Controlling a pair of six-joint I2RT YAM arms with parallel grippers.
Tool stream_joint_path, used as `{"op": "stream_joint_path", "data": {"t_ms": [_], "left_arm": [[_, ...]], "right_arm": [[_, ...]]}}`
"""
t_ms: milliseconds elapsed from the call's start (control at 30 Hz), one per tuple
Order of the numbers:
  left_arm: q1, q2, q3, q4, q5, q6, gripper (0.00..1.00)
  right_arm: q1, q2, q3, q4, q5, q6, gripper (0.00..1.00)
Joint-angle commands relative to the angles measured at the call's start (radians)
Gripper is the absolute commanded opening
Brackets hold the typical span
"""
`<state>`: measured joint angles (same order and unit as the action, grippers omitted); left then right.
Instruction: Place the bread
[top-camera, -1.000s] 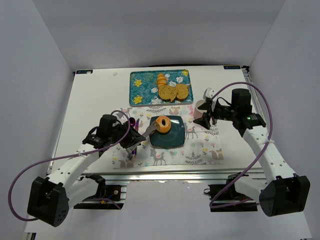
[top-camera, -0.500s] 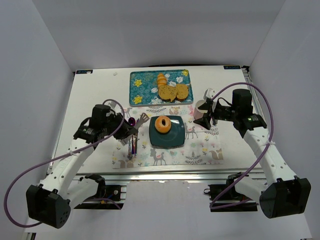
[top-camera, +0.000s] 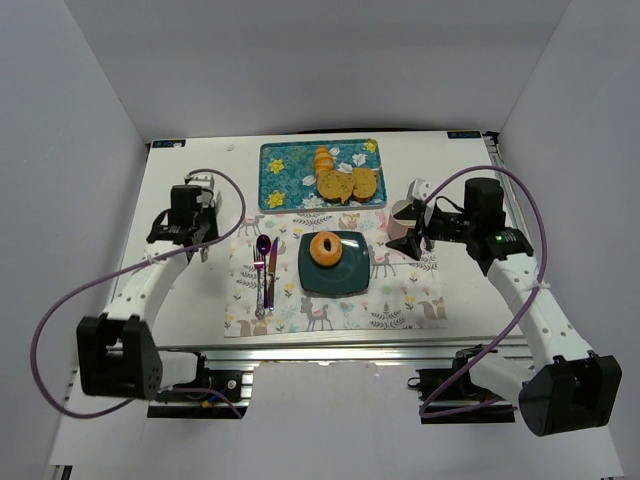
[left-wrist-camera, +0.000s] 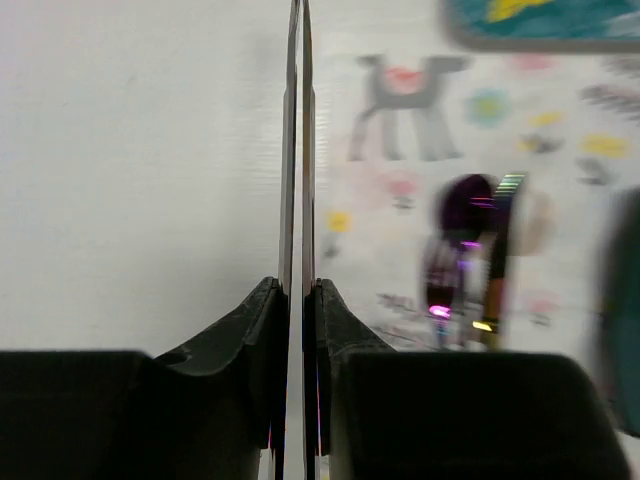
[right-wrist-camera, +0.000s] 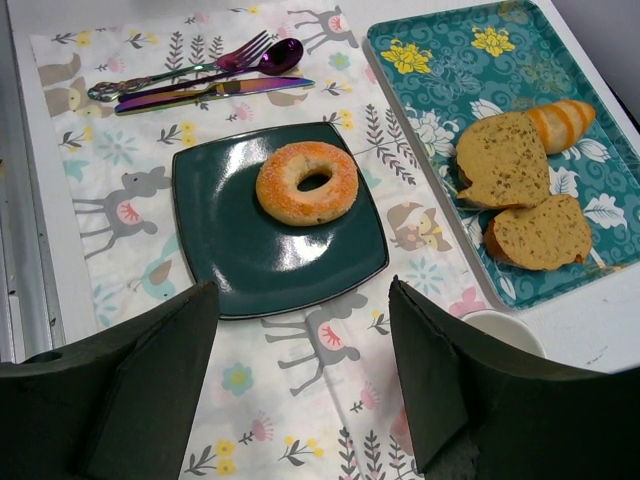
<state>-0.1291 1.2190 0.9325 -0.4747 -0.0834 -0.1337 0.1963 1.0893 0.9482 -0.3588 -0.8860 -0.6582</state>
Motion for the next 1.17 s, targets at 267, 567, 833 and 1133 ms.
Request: {"op": "stream_joint_path", "data": {"t_ms": [267, 567, 833, 1133], "left_arm": [[0.215, 0.24, -0.162, 0.341, 0.053, 0.218, 0.15], [0.272, 0.269, -0.185, 0.274, 0.028, 0.157, 0.56], [0.293, 0.163, -0.207, 0.258, 0.069, 0.1, 0.91], [0.295, -0.015, -0.195, 0.257, 0.131, -0.043, 0.98]], "right_arm": [[0.003, 0.041, 0.04, 0.018, -0.034, -0.033, 0.74], [0.02, 0.119, 0.095, -0.038, 0.034, -0.008, 0.9], [0.029, 0.133, 0.097, 0.09, 0.332, 0.247, 0.89], [0.026, 0.19, 0.198, 0.101, 0.501, 0.442, 0.9]]}}
